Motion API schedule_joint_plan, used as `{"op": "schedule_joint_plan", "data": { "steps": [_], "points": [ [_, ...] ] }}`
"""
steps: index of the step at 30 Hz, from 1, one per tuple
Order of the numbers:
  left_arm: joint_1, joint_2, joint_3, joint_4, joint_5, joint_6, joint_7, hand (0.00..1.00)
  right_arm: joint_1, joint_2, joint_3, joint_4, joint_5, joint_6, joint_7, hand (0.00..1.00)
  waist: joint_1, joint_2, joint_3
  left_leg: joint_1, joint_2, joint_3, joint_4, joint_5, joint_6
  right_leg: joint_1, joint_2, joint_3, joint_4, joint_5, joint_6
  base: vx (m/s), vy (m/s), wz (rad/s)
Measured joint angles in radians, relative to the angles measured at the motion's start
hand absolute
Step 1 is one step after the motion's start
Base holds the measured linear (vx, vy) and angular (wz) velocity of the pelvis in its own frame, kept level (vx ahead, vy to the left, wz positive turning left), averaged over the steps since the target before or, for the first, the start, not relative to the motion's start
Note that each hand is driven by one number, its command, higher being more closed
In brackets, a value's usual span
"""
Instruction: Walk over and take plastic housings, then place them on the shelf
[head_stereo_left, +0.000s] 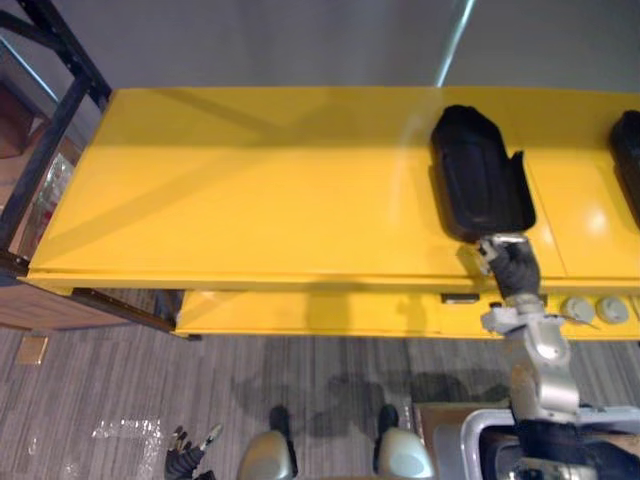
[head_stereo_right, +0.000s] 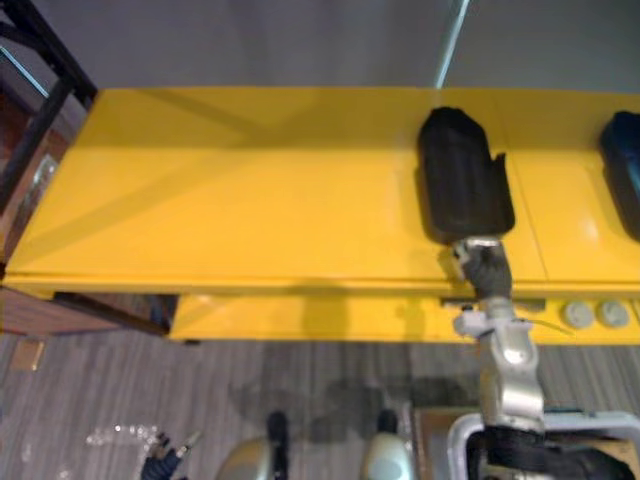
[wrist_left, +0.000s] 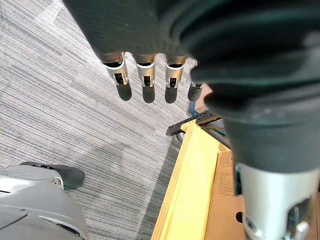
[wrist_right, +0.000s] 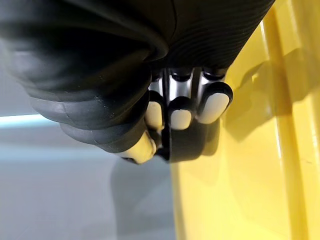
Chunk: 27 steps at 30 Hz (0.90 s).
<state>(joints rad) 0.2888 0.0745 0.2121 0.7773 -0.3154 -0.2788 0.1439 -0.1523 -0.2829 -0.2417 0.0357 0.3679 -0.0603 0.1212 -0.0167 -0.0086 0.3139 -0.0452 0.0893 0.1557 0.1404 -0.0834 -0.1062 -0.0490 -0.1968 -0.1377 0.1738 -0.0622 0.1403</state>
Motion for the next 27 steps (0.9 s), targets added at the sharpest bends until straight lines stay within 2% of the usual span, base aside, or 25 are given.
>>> {"op": "schedule_joint_plan", "data": {
  "steps": [12,20,27],
  "points": [
    [0.0,-0.001,0.0,0.0,-0.001,0.012,-0.001,0.0,-0.078,-0.033,0.003,0.064,-0.07,0.0,-0.072,1.0,0.004,0.019,0.009,-0.009,-0.002,-0.007,0.008,0.001,0.002,-0.002,-0.003,-0.004,0.005,0.0,0.0,-0.01,0.001,0.02],
    [-0.001,-0.001,0.0,0.0,-0.001,0.019,0.0,0.0,-0.15,-0.044,0.003,0.133,-0.072,0.0,-0.102,1.0,0.004,0.031,0.011,-0.009,-0.006,-0.008,0.008,0.002,0.003,-0.003,-0.008,-0.005,0.006,0.0,0.0,0.0,0.0,0.0],
    [-0.004,-0.002,-0.001,-0.001,-0.002,0.021,-0.001,0.0,-0.208,-0.075,0.0,0.178,-0.087,-0.005,-0.121,1.0,0.006,0.057,0.025,-0.01,-0.012,-0.013,0.01,0.004,0.007,-0.003,-0.014,-0.009,0.013,-0.001,0.002,0.0,0.0,0.01]
  ]
}}
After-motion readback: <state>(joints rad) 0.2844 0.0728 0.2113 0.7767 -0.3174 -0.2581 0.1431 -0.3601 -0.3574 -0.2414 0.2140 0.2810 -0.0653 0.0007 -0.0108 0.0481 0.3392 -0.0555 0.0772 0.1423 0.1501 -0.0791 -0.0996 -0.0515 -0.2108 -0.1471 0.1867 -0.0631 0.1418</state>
